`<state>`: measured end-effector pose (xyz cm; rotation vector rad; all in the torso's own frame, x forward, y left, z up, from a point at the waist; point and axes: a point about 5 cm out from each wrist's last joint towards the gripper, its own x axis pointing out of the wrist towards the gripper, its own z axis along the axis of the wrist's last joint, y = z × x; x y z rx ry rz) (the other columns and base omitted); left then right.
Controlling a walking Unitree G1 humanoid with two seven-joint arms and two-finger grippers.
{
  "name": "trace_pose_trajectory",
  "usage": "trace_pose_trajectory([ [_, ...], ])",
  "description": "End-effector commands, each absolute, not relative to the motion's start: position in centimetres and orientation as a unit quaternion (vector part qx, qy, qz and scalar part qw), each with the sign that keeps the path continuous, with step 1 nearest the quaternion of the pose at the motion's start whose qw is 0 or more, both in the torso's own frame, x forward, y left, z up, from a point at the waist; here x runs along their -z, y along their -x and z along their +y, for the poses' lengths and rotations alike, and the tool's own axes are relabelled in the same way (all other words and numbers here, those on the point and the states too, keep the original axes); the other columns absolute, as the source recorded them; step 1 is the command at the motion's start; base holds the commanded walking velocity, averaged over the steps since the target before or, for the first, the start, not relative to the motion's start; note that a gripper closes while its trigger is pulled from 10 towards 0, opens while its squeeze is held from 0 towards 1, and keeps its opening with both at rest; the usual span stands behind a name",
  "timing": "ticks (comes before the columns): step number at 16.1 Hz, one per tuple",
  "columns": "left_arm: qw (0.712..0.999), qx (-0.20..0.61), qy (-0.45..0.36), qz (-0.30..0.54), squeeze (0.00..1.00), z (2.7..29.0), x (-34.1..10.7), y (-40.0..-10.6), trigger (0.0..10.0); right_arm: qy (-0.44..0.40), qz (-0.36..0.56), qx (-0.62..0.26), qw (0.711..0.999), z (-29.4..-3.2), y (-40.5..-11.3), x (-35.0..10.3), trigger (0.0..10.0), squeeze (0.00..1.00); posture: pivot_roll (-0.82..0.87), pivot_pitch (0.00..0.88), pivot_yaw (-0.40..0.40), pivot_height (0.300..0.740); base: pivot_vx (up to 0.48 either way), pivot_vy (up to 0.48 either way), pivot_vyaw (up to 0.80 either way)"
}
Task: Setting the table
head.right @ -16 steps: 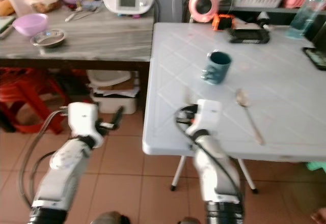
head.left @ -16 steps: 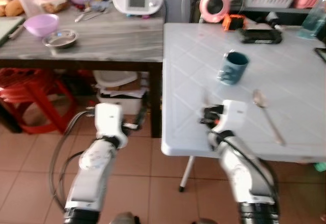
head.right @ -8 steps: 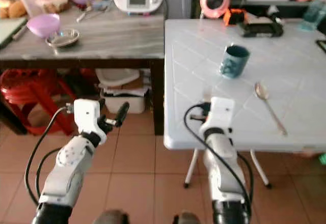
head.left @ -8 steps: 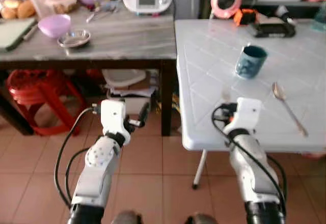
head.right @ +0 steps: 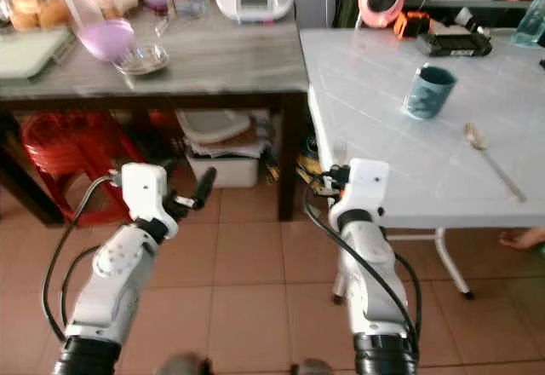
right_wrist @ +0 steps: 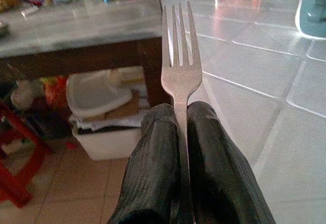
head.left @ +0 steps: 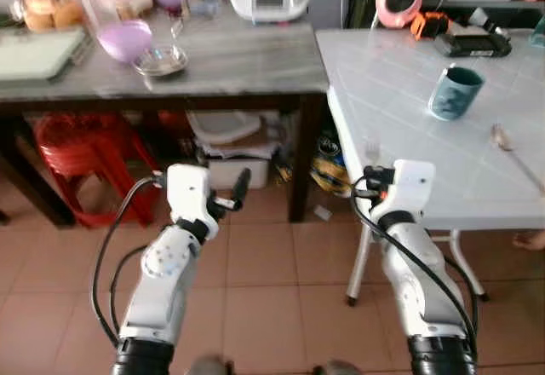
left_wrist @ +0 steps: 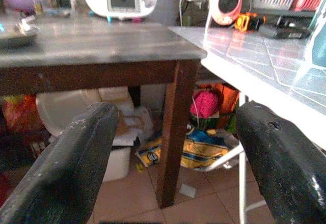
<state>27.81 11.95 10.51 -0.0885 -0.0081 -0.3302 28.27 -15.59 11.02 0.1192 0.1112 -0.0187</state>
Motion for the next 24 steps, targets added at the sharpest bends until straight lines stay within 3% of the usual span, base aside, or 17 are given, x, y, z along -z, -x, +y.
trace_pose_trajectory([
  [1,0.988,0.149,0.037,-0.006,0.00,12.96,-10.64,-27.94,10.0,-0.065,0.038,0.004,0.997,-15.03,-28.55,-11.83,10.0,0.00,-0.03,0.000,0.011,0.740,0.469,0.000,0.00],
  [12,0.986,0.155,0.053,-0.008,0.00,12.79,-10.88,-28.43,10.0,-0.023,0.060,0.006,0.998,-15.11,-28.78,-10.85,10.0,0.00,-0.03,0.000,0.014,0.740,0.472,0.000,0.00],
  [19,0.990,0.130,0.046,-0.013,0.00,13.00,-10.78,-28.67,10.0,-0.032,0.061,-0.003,0.998,-14.91,-28.69,-10.84,10.0,0.00,-0.03,0.000,0.014,0.740,0.316,0.356,0.00],
  [24,0.990,0.139,0.039,-0.011,0.00,12.80,-10.67,-28.65,10.0,-0.032,0.055,-0.010,0.998,-14.84,-28.57,-10.95,10.0,0.00,-0.03,0.000,0.015,0.740,0.000,0.445,0.00],
])
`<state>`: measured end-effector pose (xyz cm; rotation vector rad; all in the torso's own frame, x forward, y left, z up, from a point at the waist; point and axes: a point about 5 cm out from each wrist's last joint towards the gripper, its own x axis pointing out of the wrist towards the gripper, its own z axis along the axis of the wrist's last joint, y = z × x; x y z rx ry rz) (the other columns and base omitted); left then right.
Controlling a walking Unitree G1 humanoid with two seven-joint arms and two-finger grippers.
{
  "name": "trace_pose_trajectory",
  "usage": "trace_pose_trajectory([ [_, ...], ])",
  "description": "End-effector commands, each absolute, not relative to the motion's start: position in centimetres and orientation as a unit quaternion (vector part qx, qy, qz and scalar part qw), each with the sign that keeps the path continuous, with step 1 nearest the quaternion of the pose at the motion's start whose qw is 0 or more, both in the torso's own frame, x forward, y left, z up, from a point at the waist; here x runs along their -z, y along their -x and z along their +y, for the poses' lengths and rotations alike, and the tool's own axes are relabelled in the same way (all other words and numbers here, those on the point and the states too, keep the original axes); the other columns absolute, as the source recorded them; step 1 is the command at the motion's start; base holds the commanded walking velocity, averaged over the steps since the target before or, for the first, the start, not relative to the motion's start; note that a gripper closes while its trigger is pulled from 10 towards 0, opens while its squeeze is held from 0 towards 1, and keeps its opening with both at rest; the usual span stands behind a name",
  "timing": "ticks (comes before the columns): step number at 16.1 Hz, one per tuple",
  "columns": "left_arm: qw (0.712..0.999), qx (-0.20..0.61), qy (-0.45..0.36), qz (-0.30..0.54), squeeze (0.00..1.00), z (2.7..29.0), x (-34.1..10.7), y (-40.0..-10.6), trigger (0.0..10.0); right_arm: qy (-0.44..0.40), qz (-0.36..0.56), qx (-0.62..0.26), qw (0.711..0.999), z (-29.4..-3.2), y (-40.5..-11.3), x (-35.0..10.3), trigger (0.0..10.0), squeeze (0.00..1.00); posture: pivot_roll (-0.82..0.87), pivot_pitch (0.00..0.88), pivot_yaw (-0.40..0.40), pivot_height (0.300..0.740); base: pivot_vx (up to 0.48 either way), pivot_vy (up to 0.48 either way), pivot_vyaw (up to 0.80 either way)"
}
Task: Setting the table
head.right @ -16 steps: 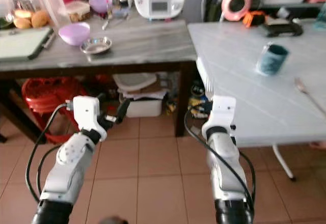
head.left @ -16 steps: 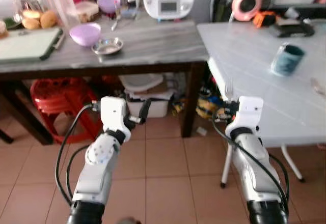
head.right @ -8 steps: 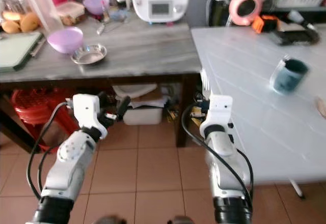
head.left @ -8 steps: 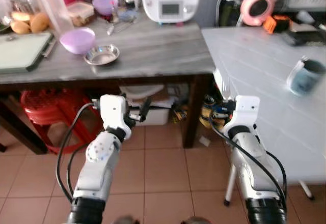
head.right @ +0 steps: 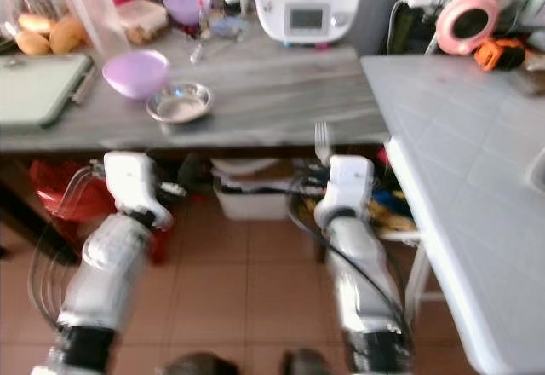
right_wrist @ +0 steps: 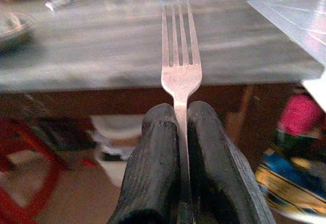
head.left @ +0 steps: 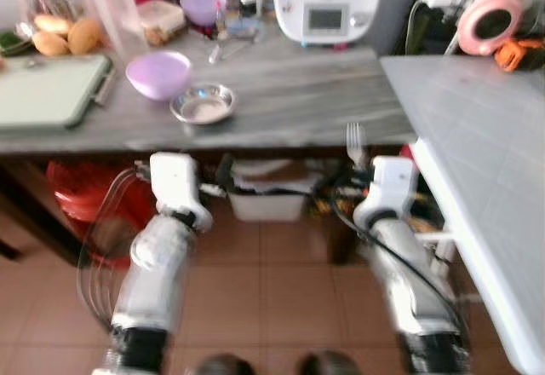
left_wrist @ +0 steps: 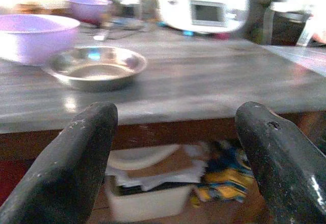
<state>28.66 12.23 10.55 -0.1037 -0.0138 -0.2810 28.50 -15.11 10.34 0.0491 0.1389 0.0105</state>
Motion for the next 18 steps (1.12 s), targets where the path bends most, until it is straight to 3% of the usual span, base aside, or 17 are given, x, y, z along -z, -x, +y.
trace_pose_trajectory([
  [1,0.989,0.140,0.038,-0.012,0.00,12.76,-10.69,-28.64,10.0,-0.033,0.055,-0.010,0.998,-14.82,-28.59,-10.97,10.0,0.00,-0.03,0.000,0.015,0.740,0.000,0.461,0.00],
  [6,0.990,0.133,0.036,-0.010,0.00,12.79,-10.59,-28.68,10.0,-0.035,0.056,-0.012,0.998,-14.77,-28.55,-10.92,10.0,0.00,-0.03,0.000,0.018,0.740,0.000,0.453,0.00],
  [9,0.993,0.113,0.031,-0.021,0.00,12.98,-10.80,-28.76,10.0,-0.029,0.052,-0.013,0.998,-14.79,-28.55,-10.97,10.0,0.00,-0.03,0.000,0.017,0.740,0.000,0.000,0.00],
  [13,0.988,0.147,0.030,-0.020,0.00,12.55,-10.89,-28.58,10.0,-0.028,0.052,-0.011,0.998,-14.86,-28.62,-11.03,10.0,0.00,-0.03,0.000,0.014,0.740,0.000,0.000,0.40],
  [18,0.987,0.156,0.030,-0.029,0.00,12.52,-11.05,-28.33,10.0,-0.036,0.051,-0.009,0.998,-14.90,-28.51,-10.96,10.0,0.00,-0.03,0.000,0.014,0.740,0.108,0.000,0.00],
])
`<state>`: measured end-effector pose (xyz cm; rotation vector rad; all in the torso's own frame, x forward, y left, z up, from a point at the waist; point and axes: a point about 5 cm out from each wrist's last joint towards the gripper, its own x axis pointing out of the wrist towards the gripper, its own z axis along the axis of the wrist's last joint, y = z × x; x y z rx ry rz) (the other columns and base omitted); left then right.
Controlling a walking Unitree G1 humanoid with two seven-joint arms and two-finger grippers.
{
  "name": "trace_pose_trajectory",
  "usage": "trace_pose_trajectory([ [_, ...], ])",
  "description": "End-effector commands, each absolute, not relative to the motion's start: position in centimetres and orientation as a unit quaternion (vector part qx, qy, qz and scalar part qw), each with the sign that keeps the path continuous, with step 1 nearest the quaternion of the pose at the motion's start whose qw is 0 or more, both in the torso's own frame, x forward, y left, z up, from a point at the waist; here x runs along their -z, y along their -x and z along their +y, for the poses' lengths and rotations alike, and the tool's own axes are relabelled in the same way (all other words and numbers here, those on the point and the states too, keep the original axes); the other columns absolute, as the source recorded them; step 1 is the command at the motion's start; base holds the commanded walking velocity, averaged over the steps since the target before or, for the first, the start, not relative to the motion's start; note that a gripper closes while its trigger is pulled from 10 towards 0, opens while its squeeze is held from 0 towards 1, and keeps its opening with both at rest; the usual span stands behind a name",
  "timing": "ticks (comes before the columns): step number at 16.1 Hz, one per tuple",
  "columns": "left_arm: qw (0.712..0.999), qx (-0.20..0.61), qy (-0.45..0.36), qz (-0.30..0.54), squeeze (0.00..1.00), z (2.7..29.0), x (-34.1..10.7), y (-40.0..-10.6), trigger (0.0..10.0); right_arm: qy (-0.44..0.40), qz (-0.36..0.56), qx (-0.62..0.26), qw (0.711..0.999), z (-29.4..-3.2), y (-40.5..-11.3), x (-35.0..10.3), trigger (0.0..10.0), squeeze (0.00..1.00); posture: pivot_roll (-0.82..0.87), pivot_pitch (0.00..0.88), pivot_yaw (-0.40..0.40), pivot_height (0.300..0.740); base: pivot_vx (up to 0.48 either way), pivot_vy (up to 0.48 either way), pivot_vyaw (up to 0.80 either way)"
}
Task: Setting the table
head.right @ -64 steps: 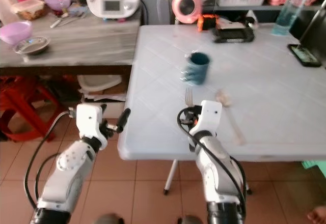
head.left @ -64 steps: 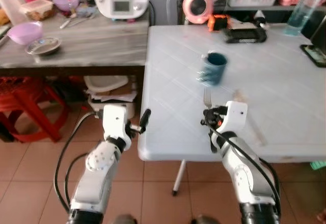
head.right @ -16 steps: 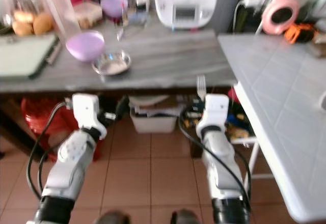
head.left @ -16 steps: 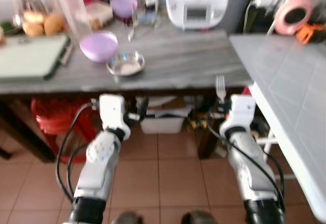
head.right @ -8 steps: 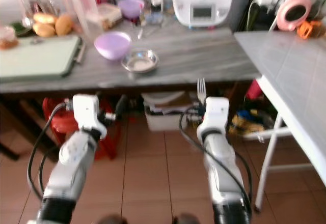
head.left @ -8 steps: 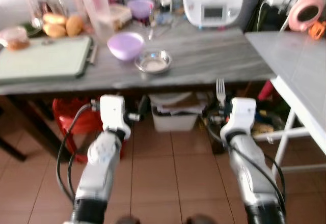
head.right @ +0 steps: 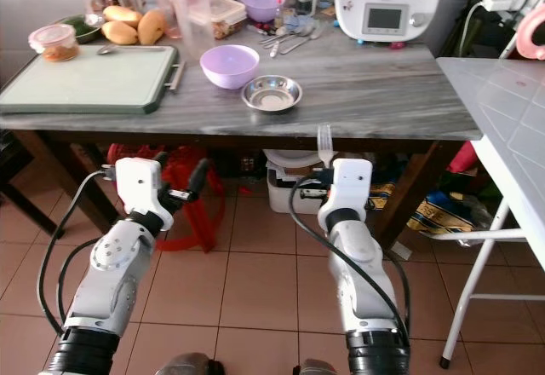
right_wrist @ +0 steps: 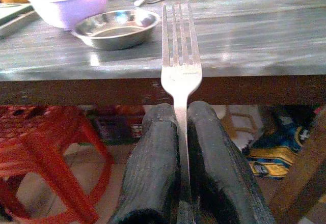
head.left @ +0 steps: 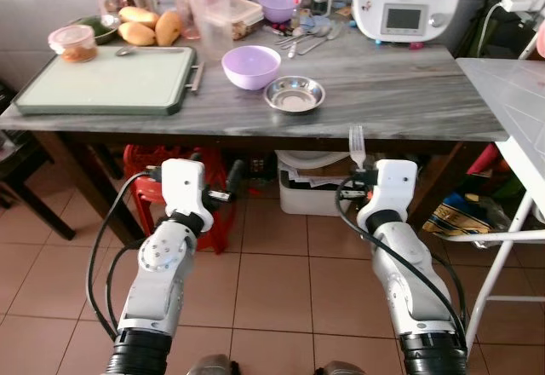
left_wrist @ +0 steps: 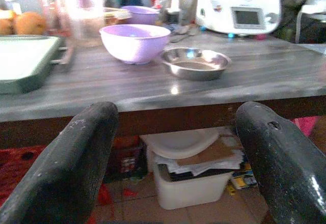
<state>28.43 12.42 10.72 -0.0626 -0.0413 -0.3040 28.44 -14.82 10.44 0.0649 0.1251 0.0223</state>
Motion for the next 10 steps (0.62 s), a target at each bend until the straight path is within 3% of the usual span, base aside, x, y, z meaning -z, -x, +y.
trace_pose_trajectory([
  [1,0.987,0.154,0.031,-0.028,0.00,12.6,-11.0,-28.3,10.0,-0.022,0.033,-0.008,0.999,-15.0,-28.3,-11.4,10.0,0.00,-0.03,0.000,0.014,0.740,0.322,0.000,0.00],
  [5,0.992,0.121,0.018,-0.022,0.00,13.7,-10.7,-27.6,10.0,0.019,-0.019,0.012,1.000,-16.0,-27.3,-12.6,10.0,0.00,-0.04,0.000,0.018,0.740,0.339,0.000,0.00],
  [10,0.994,0.112,0.017,-0.012,0.00,14.1,-10.2,-26.8,10.0,0.027,-0.016,0.008,0.999,-15.8,-26.7,-12.2,10.0,0.00,-0.03,0.000,0.017,0.740,0.358,0.000,0.00],
])
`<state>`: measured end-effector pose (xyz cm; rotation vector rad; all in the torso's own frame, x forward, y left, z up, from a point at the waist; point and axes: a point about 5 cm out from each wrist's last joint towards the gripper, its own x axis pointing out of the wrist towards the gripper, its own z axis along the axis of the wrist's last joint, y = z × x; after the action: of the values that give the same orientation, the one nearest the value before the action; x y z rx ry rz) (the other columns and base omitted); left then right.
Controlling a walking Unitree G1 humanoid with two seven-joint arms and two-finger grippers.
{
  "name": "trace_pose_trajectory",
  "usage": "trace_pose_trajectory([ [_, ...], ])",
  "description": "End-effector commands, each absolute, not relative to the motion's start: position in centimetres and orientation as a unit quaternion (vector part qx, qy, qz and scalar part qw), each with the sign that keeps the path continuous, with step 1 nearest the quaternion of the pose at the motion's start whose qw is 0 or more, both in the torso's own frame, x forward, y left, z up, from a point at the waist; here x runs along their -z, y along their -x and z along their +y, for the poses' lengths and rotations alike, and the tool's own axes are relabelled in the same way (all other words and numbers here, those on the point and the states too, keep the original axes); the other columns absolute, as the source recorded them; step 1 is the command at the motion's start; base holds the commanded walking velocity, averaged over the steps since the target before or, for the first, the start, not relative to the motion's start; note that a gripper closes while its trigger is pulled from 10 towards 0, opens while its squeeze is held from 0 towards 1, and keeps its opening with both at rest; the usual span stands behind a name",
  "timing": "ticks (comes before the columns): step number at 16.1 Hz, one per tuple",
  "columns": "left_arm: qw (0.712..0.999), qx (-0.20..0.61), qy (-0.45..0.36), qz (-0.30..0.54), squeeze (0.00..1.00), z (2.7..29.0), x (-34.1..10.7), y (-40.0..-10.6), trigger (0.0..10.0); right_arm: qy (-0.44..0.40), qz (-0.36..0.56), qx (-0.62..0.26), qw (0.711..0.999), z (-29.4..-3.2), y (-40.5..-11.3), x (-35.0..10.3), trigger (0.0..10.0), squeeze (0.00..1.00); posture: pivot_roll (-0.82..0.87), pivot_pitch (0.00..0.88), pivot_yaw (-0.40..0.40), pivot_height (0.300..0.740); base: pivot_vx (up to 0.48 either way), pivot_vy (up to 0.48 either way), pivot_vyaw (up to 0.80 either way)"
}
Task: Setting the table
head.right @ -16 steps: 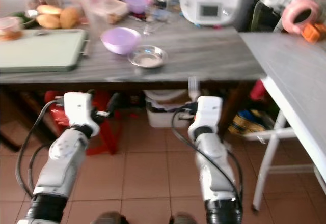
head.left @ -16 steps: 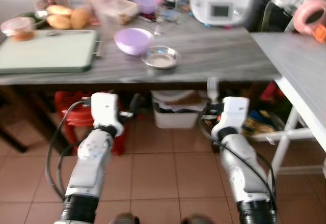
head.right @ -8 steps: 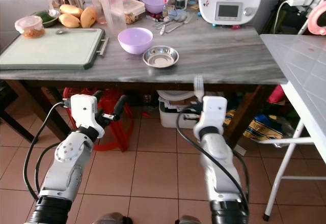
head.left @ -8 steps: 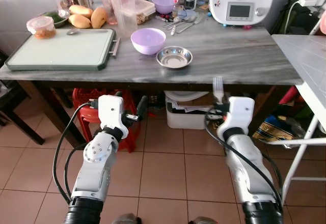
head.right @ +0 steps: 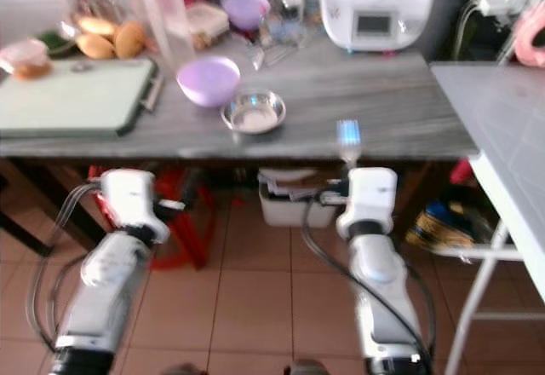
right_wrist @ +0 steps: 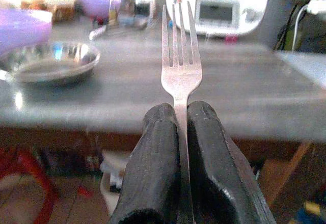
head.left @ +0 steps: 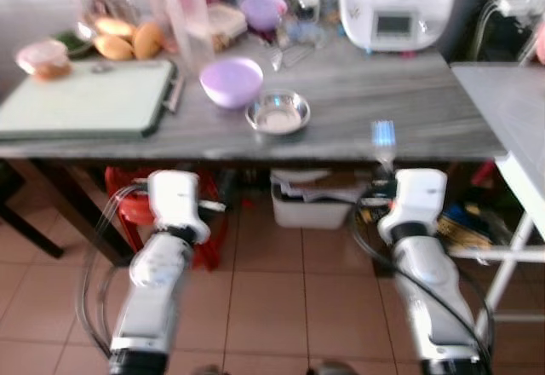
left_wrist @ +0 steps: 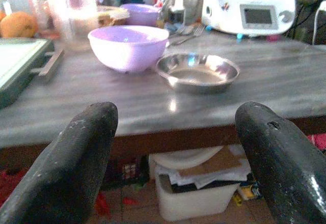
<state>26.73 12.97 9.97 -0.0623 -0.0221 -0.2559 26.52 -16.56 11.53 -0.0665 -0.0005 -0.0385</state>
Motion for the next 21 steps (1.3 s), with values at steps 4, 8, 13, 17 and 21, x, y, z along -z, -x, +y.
trace_pose_trajectory([
  [4,0.994,0.106,0.014,-0.012,0.00,14.2,-10.3,-26.9,10.0,0.019,-0.015,-0.010,1.000,-15.3,-27.0,-12.2,10.0,0.00,-0.02,0.000,0.006,0.740,0.356,0.000,0.00],
  [8,0.994,0.106,0.013,-0.005,0.00,14.3,-10.1,-26.5,10.0,0.028,-0.015,-0.010,0.999,-14.9,-26.8,-12.1,10.0,0.00,-0.02,0.000,0.010,0.740,0.356,0.000,0.33],
  [13,0.993,0.118,0.014,0.005,0.00,13.9,-9.8,-26.3,10.0,0.023,-0.007,0.007,1.000,-15.5,-26.8,-11.6,10.0,0.00,-0.02,0.000,0.008,0.740,0.286,0.000,0.32],
  [17,0.991,0.130,0.021,0.007,0.00,14.1,-10.0,-25.7,10.0,-0.001,-0.004,0.052,0.999,-16.3,-27.0,-11.6,10.0,0.00,-0.01,0.000,0.016,0.740,0.000,0.000,0.00],
  [21,0.991,0.132,0.020,0.008,0.00,14.3,-10.1,-25.6,10.0,-0.009,0.005,0.075,0.997,-16.6,-26.8,-11.3,10.0,0.00,-0.01,0.000,0.027,0.740,0.000,0.000,-0.12],
])
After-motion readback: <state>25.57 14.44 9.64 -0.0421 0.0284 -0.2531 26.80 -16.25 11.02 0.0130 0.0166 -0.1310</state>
